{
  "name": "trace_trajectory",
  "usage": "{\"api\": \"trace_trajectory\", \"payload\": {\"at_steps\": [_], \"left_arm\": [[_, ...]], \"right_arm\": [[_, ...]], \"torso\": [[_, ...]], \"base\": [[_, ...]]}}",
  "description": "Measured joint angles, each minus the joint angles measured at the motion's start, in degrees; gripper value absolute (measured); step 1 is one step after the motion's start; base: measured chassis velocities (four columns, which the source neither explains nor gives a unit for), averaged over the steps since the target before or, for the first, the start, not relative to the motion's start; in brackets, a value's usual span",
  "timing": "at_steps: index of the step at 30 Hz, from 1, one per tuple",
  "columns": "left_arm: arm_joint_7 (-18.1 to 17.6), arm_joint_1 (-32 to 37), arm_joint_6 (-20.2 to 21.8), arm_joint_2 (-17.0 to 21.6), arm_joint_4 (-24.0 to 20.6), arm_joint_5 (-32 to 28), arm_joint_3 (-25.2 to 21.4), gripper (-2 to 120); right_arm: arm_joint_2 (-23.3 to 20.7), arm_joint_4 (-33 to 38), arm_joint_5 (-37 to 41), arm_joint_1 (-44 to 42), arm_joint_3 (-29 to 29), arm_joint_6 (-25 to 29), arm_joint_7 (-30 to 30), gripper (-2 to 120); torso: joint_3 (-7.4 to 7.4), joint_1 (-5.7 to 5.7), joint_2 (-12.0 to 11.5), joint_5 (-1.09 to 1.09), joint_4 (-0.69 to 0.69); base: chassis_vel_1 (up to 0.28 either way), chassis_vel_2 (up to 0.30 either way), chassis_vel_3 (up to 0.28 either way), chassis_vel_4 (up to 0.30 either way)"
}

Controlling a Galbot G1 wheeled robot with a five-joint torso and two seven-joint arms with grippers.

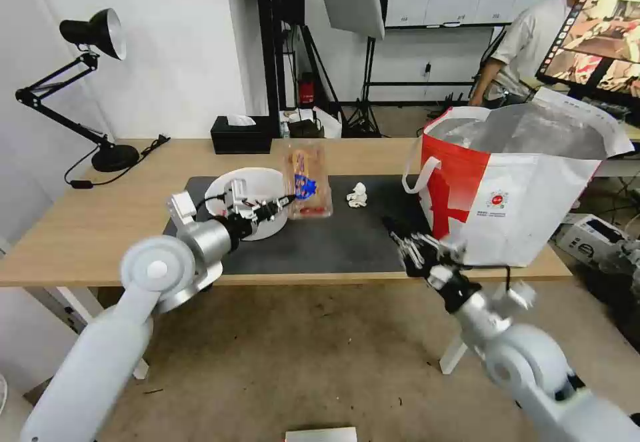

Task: Pick up the trash from the table and place it into the takeout bag.

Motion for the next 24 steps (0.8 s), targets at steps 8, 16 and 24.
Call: {"api": "trace_trajectory", "payload": {"at_steps": [8,16,24], "left_arm": [[1.10,-3.90,-1.63,-1.20,1.39,1.12,2.43,0],[2.24,-10.31,-3.69,-3.10,4.07,4.60,7.01,0],[3.11,-21.05,-8.38,-8.82,11.34,12.05,16.18,0]], "right_arm": [[3.43,0.41,-6.20,-9.52,4.08,3.02,0.65,57],[5.38,-1.40,-9.96,-13.30,5.96,3.28,2.50,87],[7.32,-2.69,-12.58,-16.31,7.25,3.67,2.99,100]], "torso": [[0.01,0.00,0.00,-0.02,0.02],[0.01,0.01,0.00,-0.01,0.03],[0.01,0.01,0.00,0.00,0.02]], "base": [[0.000,0.000,0.000,0.000],[0.000,0.000,0.000,0.000],[0.000,0.000,0.000,0.000]]}}
